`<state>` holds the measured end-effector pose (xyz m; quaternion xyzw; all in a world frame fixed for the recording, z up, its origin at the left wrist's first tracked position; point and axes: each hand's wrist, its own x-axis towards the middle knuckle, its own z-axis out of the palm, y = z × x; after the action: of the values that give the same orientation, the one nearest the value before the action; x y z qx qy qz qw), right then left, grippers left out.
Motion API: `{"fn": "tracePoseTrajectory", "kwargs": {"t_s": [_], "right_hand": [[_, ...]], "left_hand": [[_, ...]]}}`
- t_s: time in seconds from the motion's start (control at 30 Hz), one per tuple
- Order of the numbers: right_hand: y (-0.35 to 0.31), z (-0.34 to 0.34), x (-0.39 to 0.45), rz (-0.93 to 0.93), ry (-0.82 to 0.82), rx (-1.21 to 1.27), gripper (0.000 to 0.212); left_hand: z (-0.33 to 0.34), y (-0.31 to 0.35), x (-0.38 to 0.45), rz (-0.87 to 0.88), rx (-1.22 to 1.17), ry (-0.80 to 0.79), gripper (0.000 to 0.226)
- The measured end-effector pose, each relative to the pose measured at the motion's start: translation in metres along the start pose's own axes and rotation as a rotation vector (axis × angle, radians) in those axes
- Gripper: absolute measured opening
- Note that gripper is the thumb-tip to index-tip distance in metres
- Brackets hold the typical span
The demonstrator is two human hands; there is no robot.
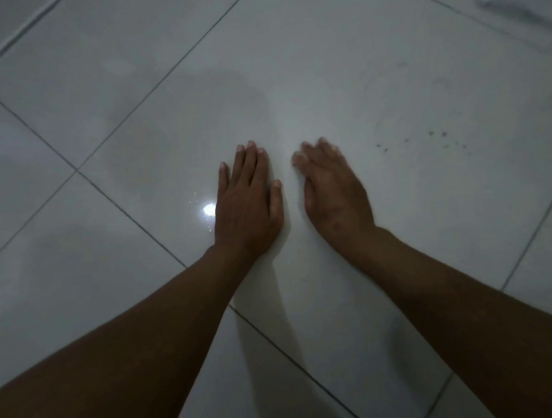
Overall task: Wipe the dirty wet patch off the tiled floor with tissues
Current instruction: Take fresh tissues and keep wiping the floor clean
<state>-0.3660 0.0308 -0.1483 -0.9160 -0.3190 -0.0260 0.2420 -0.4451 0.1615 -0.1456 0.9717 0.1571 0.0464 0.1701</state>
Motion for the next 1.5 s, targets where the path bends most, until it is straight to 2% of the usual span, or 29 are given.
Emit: {"fn": "tracePoseTrajectory", "kwargs": {"t_s": [0.1,0.17,0.33,0.43,0.6,0.73,0.83,0.9,0.97,1.07,1.13,1.2,1.27,1.4,1.43,1.5], "right_hand": [[0.010,-0.014,-0.020,-0.124,-0.071,0.003,0.042],[0.030,-0.025,-0.030,-0.096,-0.040,-0.019,0.041],[0.073,-0.040,-0.014,0.219,0.062,-0.046,0.040],[0.074,-0.038,0.003,0.315,0.088,-0.024,0.041],[0.077,-0.036,-0.008,0.192,0.070,-0.040,0.039],[0.074,-0.034,0.016,0.329,0.130,0.067,0.037],[0.054,-0.026,0.026,0.126,0.063,0.149,0.036],[0.049,-0.023,0.018,0.010,-0.003,0.113,0.035],[0.053,-0.023,0.005,-0.043,0.022,0.058,0.033],[0.078,-0.027,-0.007,0.027,0.125,-0.023,0.036],[0.100,-0.037,-0.009,0.193,0.191,-0.070,0.039],[0.113,-0.047,-0.007,0.316,0.179,-0.072,0.043],[0.111,-0.051,-0.004,0.313,0.153,-0.042,0.042],[0.102,-0.058,-0.032,0.104,0.085,-0.040,0.042],[0.104,-0.061,-0.042,0.099,0.098,-0.047,0.042],[0.119,-0.065,-0.055,0.214,0.185,-0.079,0.040]], "left_hand": [[0.005,0.012,0.007,0.049,-0.008,0.008,0.061],[0.009,0.024,0.014,0.098,-0.022,-0.001,0.060],[0.020,0.058,0.037,0.141,-0.008,-0.044,0.058],[0.027,0.067,0.041,0.122,0.016,-0.035,0.058],[0.028,0.065,0.042,0.130,0.007,-0.025,0.056],[0.026,0.066,0.043,0.091,-0.062,-0.005,0.057],[0.024,0.062,0.044,0.015,-0.130,0.012,0.056],[0.024,0.061,0.046,0.021,-0.123,-0.001,0.056],[0.025,0.062,0.046,0.053,-0.069,-0.021,0.057],[0.024,0.066,0.046,0.082,0.027,-0.045,0.065],[0.024,0.070,0.049,0.095,0.043,-0.064,0.068],[0.025,0.077,0.054,0.137,0.049,-0.082,0.068],[0.027,0.088,0.060,0.190,0.059,-0.086,0.067],[0.038,0.115,0.075,0.208,0.049,-0.093,0.064],[0.041,0.120,0.077,0.202,0.048,-0.089,0.064],[0.047,0.125,0.078,0.185,0.055,-0.065,0.063]]}}
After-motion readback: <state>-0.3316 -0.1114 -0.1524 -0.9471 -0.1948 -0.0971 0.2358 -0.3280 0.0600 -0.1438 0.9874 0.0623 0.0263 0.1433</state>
